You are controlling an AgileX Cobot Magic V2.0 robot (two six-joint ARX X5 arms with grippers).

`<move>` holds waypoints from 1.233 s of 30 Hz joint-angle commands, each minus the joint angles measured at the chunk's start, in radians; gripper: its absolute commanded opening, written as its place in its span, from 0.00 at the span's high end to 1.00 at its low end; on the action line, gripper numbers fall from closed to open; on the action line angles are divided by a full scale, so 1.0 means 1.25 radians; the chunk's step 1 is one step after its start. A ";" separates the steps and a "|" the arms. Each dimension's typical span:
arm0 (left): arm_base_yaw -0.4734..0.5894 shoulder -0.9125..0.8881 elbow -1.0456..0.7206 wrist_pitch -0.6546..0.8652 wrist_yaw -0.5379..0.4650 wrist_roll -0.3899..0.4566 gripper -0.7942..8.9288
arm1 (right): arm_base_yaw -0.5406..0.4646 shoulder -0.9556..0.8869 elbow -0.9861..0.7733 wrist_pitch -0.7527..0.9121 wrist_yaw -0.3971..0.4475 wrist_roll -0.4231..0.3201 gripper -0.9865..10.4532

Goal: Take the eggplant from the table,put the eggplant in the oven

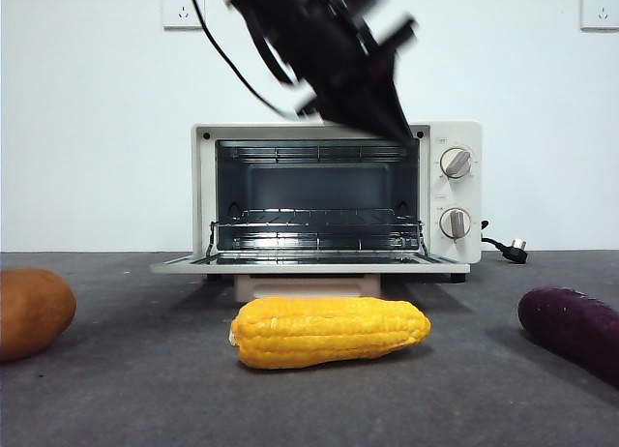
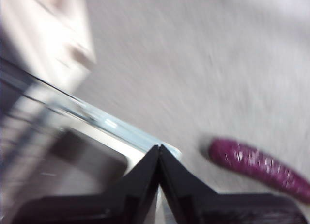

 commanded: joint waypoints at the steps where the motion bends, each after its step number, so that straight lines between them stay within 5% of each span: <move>1: 0.035 -0.070 -0.001 0.000 -0.001 -0.031 0.92 | 0.002 0.016 0.002 -0.012 0.032 -0.006 0.39; 10: 0.193 -0.357 -0.001 -0.147 -0.043 -0.030 0.92 | 0.002 0.078 0.002 -0.015 0.033 -0.006 0.39; 15: 0.374 -0.485 -0.002 -0.223 -0.035 -0.030 0.92 | 0.002 0.083 0.002 -0.015 0.033 -0.006 0.39; 21: 0.604 -0.650 -0.057 -0.253 0.135 -0.043 0.92 | 0.002 0.084 0.002 -0.004 0.033 -0.005 0.39; 30: 0.601 -0.844 -0.337 -0.216 0.265 -0.043 0.92 | 0.002 0.096 0.002 -0.004 0.033 -0.005 0.39; 37: 0.563 -0.952 -0.541 -0.203 0.279 -0.029 0.92 | 0.036 0.127 -0.009 -0.021 0.066 -0.004 0.39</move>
